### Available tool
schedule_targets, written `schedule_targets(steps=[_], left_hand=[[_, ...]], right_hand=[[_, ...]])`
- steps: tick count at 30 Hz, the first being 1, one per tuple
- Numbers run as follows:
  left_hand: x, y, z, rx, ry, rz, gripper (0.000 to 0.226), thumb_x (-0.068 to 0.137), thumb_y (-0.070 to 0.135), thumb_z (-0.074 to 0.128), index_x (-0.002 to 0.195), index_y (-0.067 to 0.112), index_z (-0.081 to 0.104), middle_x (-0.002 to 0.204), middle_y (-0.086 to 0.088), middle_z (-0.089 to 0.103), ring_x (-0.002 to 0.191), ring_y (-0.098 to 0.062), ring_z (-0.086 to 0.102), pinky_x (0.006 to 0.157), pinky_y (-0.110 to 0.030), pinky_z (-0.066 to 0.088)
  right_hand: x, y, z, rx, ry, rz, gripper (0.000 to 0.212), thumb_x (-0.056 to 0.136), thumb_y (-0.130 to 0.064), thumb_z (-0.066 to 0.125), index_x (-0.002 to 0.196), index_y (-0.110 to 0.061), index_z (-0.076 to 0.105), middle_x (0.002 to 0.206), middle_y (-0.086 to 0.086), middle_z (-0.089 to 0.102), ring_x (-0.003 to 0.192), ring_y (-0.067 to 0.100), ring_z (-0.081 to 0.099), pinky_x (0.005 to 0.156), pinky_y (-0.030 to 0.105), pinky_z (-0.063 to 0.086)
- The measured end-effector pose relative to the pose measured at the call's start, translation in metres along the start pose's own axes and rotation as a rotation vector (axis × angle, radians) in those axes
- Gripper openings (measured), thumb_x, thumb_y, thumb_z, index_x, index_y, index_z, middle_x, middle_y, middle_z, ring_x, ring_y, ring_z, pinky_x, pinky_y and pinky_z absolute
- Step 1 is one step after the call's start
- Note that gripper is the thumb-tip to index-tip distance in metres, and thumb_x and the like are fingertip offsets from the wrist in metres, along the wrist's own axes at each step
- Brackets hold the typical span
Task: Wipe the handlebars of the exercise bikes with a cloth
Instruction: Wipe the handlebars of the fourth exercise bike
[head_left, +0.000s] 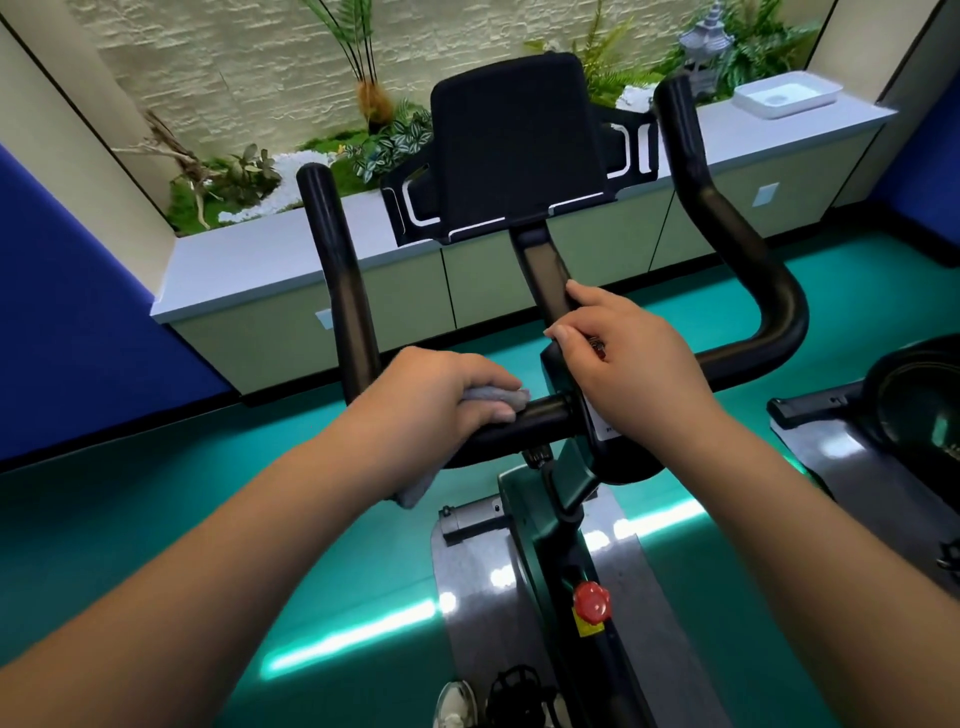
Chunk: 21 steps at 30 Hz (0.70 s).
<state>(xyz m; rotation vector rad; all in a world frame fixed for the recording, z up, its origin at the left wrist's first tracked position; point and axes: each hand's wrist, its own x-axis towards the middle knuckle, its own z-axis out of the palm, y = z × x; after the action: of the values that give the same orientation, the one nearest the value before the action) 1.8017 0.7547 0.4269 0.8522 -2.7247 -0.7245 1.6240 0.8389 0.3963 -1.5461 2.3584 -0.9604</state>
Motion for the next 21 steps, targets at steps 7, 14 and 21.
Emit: schedule_targets(steps=[7, 14, 21], left_hand=[[0.006, -0.004, -0.01, 0.086, -0.141, -0.045, 0.017, 0.084, 0.034, 0.07, 0.101, 0.032, 0.072, 0.095, 0.016, 0.069, 0.092, 0.0, 0.06, 0.077, -0.011, 0.041], [0.029, 0.01, 0.003, 0.011, -0.171, -0.04, 0.015, 0.084, 0.034, 0.069, 0.098, 0.03, 0.072, 0.09, 0.017, 0.067, 0.085, 0.001, 0.057, 0.068, -0.001, 0.035], [0.011, -0.011, -0.026, 0.076, -0.304, -0.04, 0.011, 0.083, 0.033, 0.071, 0.083, 0.042, 0.063, 0.082, 0.027, 0.063, 0.081, 0.014, 0.055, 0.066, -0.003, 0.037]], right_hand=[[-0.001, -0.001, -0.001, 0.015, -0.011, 0.004, 0.024, 0.095, -0.034, 0.048, 0.103, -0.03, 0.07, 0.147, -0.014, 0.041, 0.124, 0.005, 0.047, 0.089, 0.021, 0.037], [-0.001, -0.003, -0.001, 0.0, -0.002, -0.002, 0.022, 0.094, -0.033, 0.048, 0.101, -0.028, 0.069, 0.146, -0.011, 0.043, 0.124, 0.007, 0.048, 0.091, 0.025, 0.04], [-0.002, -0.004, -0.003, 0.0, -0.029, 0.002, 0.025, 0.096, -0.035, 0.046, 0.101, -0.03, 0.069, 0.147, -0.014, 0.041, 0.12, 0.006, 0.05, 0.086, 0.024, 0.041]])
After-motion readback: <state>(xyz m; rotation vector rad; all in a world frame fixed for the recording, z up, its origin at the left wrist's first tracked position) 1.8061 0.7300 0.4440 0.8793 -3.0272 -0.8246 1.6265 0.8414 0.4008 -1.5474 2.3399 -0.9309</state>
